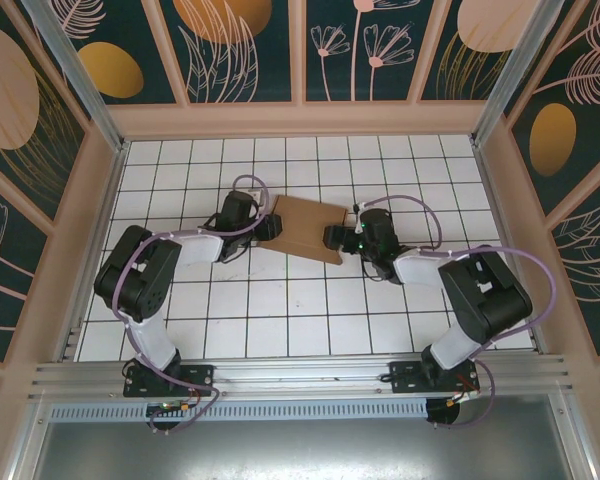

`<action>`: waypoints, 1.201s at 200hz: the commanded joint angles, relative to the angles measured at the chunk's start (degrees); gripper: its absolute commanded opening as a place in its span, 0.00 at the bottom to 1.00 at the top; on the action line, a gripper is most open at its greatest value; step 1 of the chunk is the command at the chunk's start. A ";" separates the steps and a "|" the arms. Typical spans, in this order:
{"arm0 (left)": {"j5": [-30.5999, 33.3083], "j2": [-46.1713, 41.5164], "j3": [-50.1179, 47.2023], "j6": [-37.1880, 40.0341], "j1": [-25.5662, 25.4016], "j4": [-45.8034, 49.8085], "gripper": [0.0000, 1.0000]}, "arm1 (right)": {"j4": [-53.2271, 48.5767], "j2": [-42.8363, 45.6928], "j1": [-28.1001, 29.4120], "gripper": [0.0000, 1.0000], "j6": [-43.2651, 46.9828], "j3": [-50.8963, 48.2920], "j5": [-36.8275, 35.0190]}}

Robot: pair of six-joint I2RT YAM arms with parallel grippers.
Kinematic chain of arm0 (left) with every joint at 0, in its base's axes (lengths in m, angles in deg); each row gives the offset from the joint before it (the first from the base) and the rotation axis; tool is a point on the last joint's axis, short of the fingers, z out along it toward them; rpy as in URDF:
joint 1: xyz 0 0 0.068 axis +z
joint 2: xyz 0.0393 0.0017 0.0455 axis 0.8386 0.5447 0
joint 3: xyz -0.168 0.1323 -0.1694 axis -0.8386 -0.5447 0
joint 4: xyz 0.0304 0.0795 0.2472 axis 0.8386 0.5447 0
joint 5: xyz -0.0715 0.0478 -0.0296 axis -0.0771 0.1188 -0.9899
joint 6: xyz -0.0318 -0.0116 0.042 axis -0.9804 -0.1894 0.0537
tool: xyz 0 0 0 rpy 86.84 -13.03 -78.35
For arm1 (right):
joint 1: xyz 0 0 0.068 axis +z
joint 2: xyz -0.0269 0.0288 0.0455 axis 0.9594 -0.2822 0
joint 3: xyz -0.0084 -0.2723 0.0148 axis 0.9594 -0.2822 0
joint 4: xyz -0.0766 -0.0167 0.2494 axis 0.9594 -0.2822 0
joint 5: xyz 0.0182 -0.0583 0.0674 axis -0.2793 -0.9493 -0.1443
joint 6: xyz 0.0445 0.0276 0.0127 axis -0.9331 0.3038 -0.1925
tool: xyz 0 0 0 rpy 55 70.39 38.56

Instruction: Fold the paper box

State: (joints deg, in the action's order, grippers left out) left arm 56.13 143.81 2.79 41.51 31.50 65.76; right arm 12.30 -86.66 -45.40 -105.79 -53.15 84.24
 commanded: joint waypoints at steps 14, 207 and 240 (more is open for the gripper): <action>-10.29 1.39 0.03 -2.23 1.81 -4.18 0.42 | 6.76 5.65 -0.33 0.91 -5.39 -4.16 3.51; -25.67 4.12 -12.98 -13.63 10.87 -26.30 0.29 | 16.75 4.24 -5.69 0.90 -21.37 -9.88 10.72; -27.68 6.34 -14.27 -15.97 11.99 -30.63 0.28 | 16.77 2.60 -5.81 0.90 -22.65 -8.96 12.29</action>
State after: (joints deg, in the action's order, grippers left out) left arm 31.21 147.72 -10.04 28.13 42.71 40.17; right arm 25.96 -82.37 -50.82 -125.48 -62.63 93.99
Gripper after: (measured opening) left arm 0.280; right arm 0.898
